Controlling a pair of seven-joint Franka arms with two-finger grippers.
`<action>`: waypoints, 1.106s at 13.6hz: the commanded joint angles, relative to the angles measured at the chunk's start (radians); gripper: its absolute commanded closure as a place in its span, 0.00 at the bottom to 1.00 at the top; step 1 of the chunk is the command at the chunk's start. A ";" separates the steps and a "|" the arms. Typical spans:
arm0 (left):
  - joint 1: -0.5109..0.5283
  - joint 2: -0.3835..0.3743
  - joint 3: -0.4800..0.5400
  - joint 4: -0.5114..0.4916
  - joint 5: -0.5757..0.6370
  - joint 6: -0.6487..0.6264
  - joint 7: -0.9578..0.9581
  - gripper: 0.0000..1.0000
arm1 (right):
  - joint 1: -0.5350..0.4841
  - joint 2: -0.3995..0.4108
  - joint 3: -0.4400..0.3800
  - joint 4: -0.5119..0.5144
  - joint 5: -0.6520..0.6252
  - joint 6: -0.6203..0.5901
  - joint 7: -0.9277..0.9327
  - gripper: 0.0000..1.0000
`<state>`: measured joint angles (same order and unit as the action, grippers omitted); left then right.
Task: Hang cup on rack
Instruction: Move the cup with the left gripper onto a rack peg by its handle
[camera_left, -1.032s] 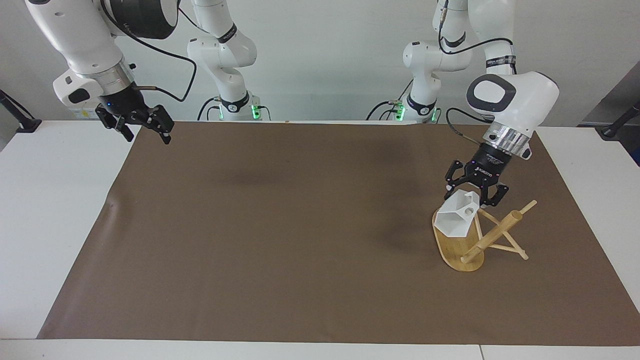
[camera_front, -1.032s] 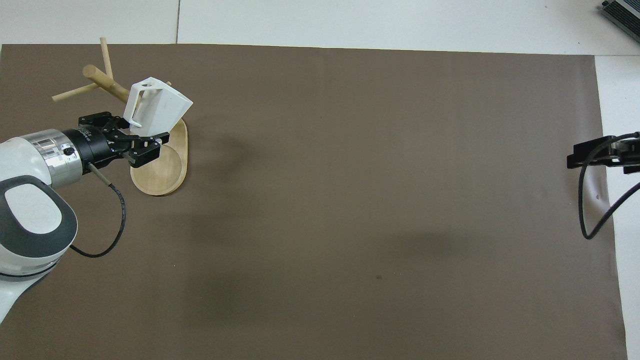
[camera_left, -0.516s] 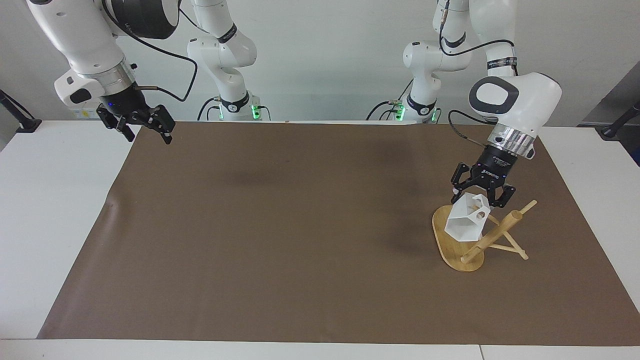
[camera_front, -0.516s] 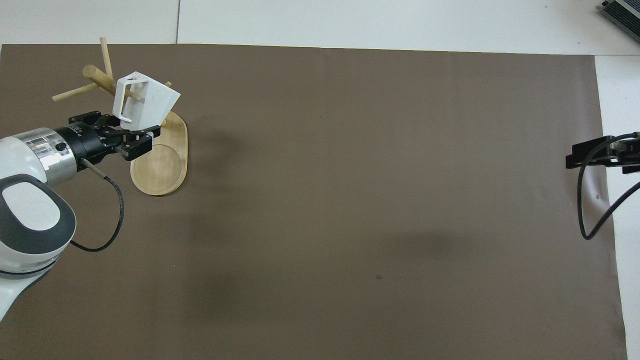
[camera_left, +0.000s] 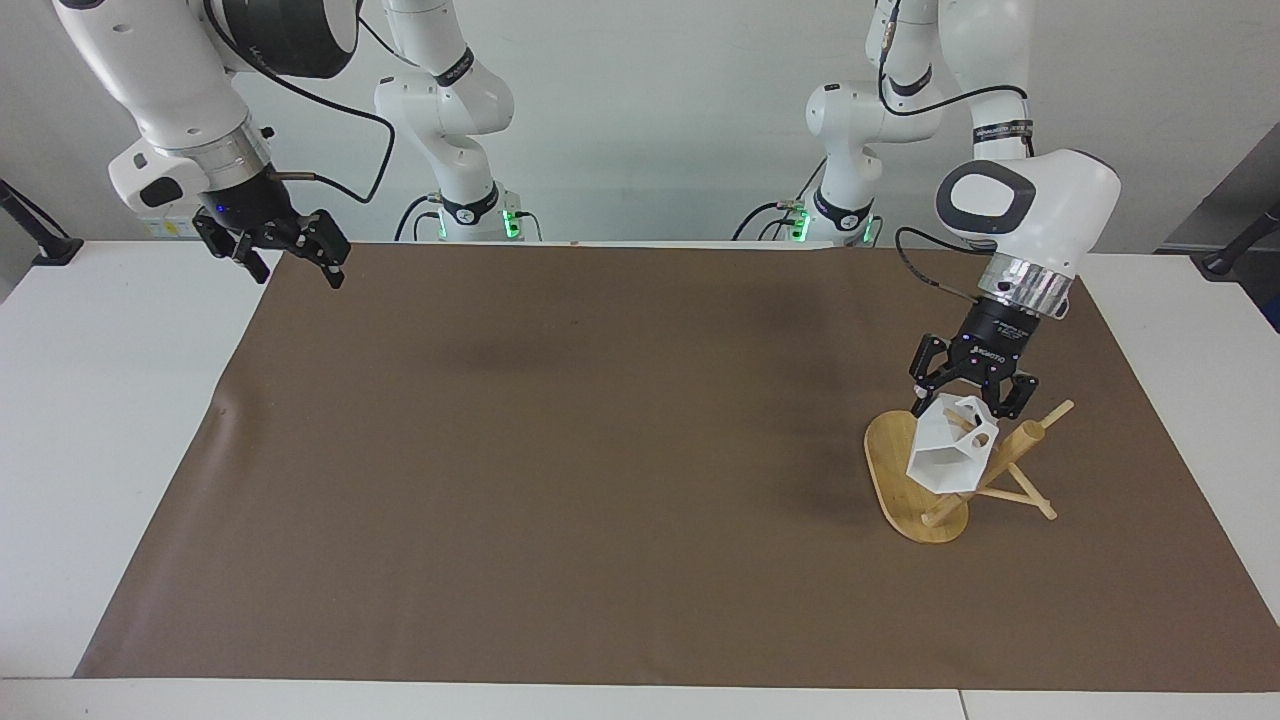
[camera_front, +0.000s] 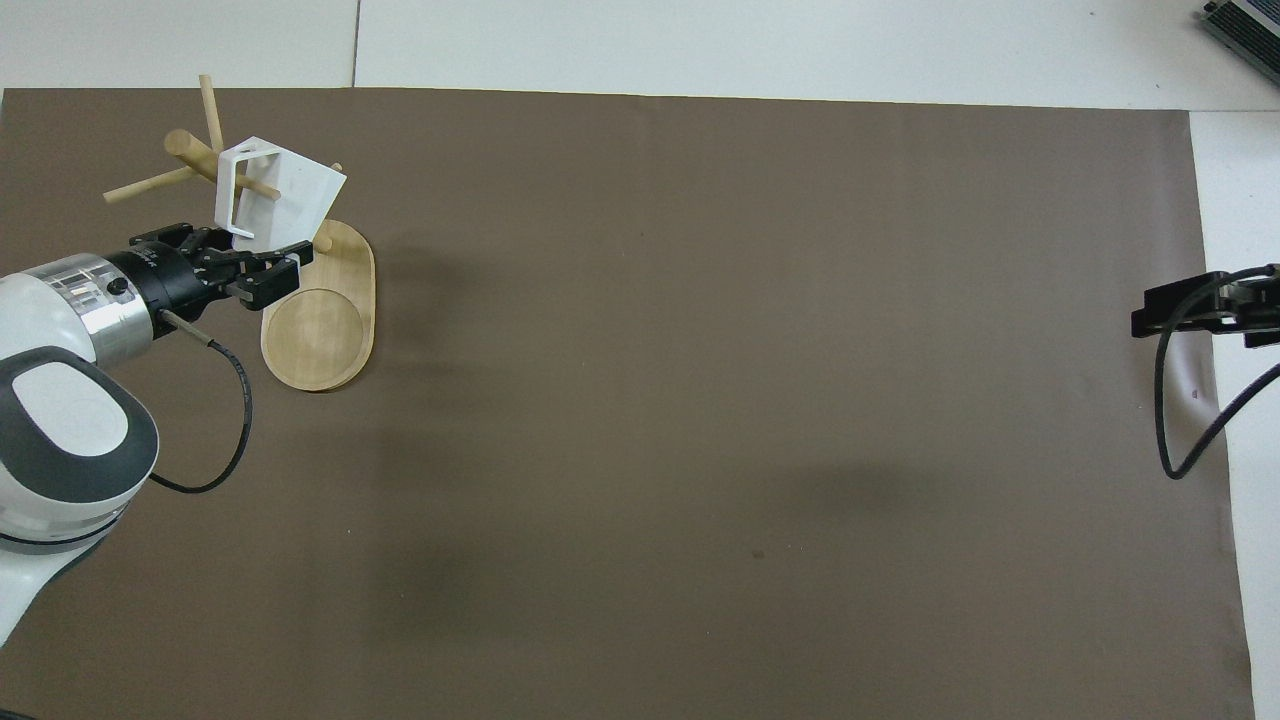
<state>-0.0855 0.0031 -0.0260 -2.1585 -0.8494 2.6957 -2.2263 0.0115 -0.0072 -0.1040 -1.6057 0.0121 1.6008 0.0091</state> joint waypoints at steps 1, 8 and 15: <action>0.001 0.011 -0.003 0.006 -0.011 0.033 -0.027 1.00 | -0.002 -0.022 0.001 -0.017 0.000 -0.013 -0.011 0.00; -0.016 0.012 -0.003 0.005 -0.008 0.050 -0.016 0.00 | -0.002 -0.022 0.001 -0.017 0.000 -0.013 -0.011 0.00; 0.003 -0.017 0.006 0.016 0.062 -0.107 -0.015 0.00 | -0.002 -0.022 0.001 -0.017 0.000 -0.015 -0.011 0.00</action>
<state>-0.0871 0.0067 -0.0308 -2.1511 -0.8337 2.6650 -2.2371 0.0115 -0.0073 -0.1040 -1.6057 0.0121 1.6008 0.0091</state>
